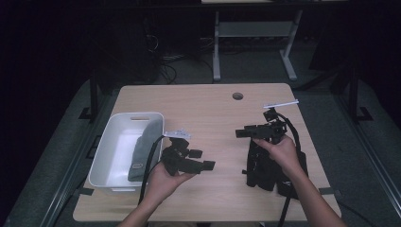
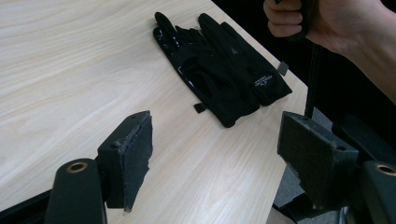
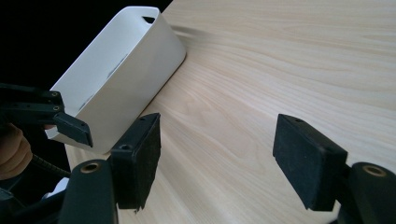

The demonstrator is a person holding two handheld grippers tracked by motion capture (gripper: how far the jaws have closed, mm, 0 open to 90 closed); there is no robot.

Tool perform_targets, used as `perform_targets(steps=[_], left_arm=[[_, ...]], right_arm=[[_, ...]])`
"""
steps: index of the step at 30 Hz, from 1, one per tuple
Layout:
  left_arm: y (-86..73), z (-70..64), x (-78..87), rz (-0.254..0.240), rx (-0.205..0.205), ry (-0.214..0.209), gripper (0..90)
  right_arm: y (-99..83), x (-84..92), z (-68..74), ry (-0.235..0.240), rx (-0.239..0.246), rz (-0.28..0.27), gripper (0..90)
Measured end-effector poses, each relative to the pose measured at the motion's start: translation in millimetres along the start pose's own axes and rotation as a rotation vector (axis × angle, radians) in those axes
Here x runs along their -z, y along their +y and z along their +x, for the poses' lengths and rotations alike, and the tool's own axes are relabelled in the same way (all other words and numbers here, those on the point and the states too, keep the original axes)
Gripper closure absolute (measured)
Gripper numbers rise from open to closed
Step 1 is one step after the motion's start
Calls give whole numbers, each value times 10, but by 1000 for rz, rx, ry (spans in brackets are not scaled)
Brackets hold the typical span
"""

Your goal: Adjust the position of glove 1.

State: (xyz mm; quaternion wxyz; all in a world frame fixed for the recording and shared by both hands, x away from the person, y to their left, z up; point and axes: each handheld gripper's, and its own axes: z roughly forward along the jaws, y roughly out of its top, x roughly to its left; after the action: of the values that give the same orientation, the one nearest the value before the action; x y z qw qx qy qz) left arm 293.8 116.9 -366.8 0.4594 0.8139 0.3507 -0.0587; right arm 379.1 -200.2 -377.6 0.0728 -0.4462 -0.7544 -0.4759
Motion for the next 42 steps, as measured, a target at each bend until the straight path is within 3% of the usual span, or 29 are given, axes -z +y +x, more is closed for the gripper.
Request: perform_targets(steps=[16,42], left_arm=[[14,-111,-266,17,-15,-27,259],[19,-253,-606,48,-54,-62,258]], right_arm=[[-331,313,-192,-61,-28,0,321],[-937,764,-509,-213,-44,1,340]])
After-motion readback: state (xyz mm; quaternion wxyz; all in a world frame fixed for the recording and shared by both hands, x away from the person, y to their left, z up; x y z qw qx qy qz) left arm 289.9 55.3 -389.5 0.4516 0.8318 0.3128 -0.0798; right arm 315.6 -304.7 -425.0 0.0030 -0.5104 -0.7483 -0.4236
